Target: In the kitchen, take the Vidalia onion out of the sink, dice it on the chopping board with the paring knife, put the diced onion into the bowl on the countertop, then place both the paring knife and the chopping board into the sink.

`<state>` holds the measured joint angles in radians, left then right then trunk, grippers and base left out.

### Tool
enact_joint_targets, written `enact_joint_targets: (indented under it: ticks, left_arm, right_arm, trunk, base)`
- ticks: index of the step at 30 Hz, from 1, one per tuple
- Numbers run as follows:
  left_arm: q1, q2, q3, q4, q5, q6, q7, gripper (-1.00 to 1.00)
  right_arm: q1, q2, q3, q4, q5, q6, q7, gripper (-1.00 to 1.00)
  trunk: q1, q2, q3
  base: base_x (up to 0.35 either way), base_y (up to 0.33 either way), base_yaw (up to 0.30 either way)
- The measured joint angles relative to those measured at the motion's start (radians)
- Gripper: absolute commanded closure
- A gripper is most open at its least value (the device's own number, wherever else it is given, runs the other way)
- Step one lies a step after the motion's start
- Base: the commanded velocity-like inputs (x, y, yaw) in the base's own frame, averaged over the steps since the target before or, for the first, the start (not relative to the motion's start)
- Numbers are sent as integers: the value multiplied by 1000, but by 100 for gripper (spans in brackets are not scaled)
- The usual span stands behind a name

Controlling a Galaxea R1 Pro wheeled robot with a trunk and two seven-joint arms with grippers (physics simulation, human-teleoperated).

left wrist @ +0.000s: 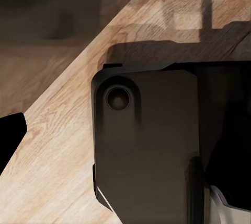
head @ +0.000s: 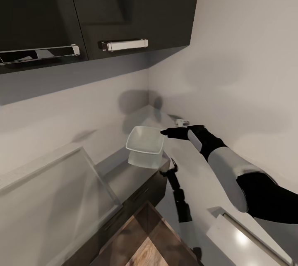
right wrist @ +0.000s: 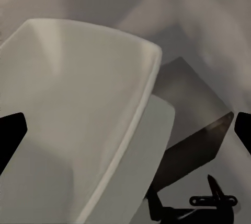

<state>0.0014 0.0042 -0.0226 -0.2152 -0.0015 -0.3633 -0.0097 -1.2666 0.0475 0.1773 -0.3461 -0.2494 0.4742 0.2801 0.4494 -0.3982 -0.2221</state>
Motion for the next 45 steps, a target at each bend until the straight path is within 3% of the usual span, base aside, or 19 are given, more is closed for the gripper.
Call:
enact_joint_targets:
  ticks: [4, 8, 16, 45]
  left_arm:
    - [0, 0, 0, 0, 0, 0, 0, -100]
    - [0, 0, 0, 0, 0, 0, 0, -100]
    - [0, 0, 0, 0, 0, 0, 0, -100]
    - [0, 0, 0, 0, 0, 0, 0, -100]
  right_arm:
    - [1, -10, 1, 1, -55, 0, 4, -100]
    - [1, -19, 2, 1, -78, 1, 21, -100]
    - [2, -32, 2, 2, -81, 0, 62, -100]
    - [2, -32, 3, 3, -81, 0, 63, -100]
  trunk:
    - [0, 0, 0]
    - [0, 0, 0]
    - [0, 0, 0]
    - [0, 0, -37]
  base:
    - [0, 0, 0]
    - [0, 0, 0]
    - [0, 0, 0]
    - [0, 0, 0]
